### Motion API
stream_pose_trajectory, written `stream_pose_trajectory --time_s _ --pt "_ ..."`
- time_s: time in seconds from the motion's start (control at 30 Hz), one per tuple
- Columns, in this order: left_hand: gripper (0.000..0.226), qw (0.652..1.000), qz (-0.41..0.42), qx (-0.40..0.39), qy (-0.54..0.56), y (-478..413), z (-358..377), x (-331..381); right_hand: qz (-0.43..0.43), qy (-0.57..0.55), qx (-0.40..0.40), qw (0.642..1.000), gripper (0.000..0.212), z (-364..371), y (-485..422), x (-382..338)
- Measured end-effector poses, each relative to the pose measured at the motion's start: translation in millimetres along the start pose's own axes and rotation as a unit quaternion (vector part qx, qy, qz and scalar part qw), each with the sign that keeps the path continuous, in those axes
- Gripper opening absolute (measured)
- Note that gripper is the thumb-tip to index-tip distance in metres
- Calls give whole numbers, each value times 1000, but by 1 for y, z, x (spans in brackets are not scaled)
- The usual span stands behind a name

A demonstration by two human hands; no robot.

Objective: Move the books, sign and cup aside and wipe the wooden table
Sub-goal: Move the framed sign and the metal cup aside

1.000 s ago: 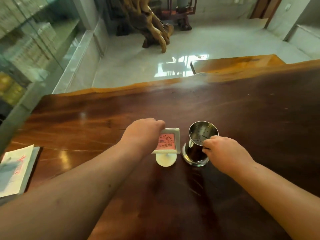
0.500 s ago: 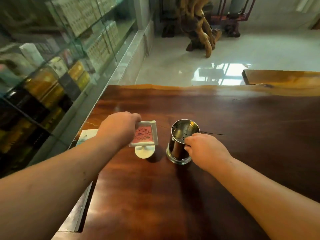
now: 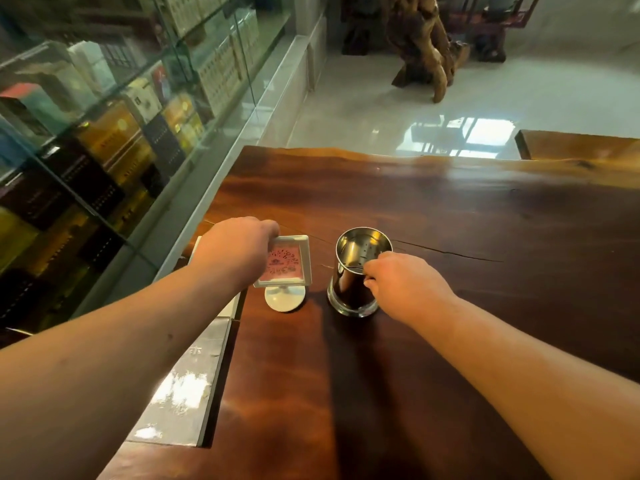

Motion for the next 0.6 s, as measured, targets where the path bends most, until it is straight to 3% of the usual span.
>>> stream_pose_trajectory --time_s 0.1,0.37,0.6 --pt "23 1000 2 -12 6 2 3 -2 -12 36 2 999 23 3 1 -3" --pt "23 1000 9 -17 17 6 7 3 6 9 10 1000 20 12 5 -2" --pt "41 999 10 -17 33 16 10 5 31 -14 45 998 25 13 11 -4"
Point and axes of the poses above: each hand's wrist, its own y-axis away from the middle knuckle, its own z-axis out of the palm, x = y × z, the point moved 1 cm from there along -y, towards the middle knuckle, and after that the axes turned 15 degrees about y, right-handed, at the moved point
